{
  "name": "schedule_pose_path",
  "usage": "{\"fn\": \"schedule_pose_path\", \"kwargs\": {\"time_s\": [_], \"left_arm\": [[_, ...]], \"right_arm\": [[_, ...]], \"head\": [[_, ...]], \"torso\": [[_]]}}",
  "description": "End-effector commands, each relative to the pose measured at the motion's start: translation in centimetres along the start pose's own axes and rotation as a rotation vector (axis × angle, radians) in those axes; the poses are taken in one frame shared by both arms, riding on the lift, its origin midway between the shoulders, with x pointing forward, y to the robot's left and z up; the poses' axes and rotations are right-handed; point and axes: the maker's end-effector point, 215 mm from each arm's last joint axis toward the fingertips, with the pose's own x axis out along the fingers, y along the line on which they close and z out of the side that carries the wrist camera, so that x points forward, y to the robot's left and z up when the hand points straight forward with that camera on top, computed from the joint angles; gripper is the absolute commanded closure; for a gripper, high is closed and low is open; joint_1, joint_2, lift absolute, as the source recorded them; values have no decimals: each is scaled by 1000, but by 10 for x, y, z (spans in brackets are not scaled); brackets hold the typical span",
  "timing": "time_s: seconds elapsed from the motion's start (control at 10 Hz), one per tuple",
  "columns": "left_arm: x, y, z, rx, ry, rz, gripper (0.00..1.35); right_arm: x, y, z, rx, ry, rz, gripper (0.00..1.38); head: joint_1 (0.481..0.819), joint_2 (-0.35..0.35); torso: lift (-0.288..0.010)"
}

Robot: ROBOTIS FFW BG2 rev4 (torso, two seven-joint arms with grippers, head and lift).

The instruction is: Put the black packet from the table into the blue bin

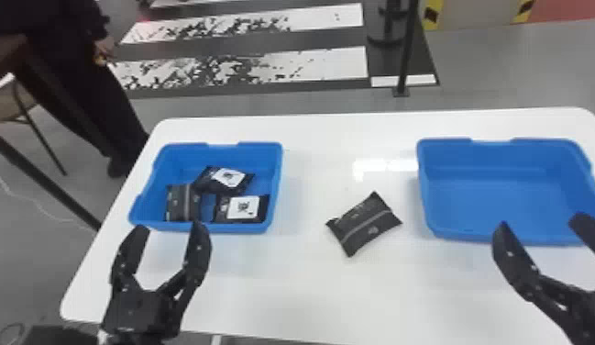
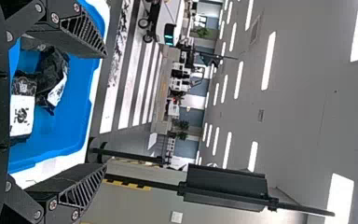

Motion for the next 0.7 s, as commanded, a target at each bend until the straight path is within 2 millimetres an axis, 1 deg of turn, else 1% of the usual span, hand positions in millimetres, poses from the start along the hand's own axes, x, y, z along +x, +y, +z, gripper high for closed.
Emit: {"fn": "schedule_pose_path", "kwargs": {"time_s": [0.0,0.5,0.6], "left_arm": [[1,0,1,0,-2,-1,203],[2,-2,1,5,-4,-6,202],[8,-10,2,26,-5,-29,200]], "right_arm": [[0,0,0,0,0,0,137],[-1,-2,4,-20,-5,-3,137],[-1,-2,4,-20,-5,-3,137]], "head": [[695,158],[695,154],[695,153]], "torso": [[-110],[-110],[-110]]}}
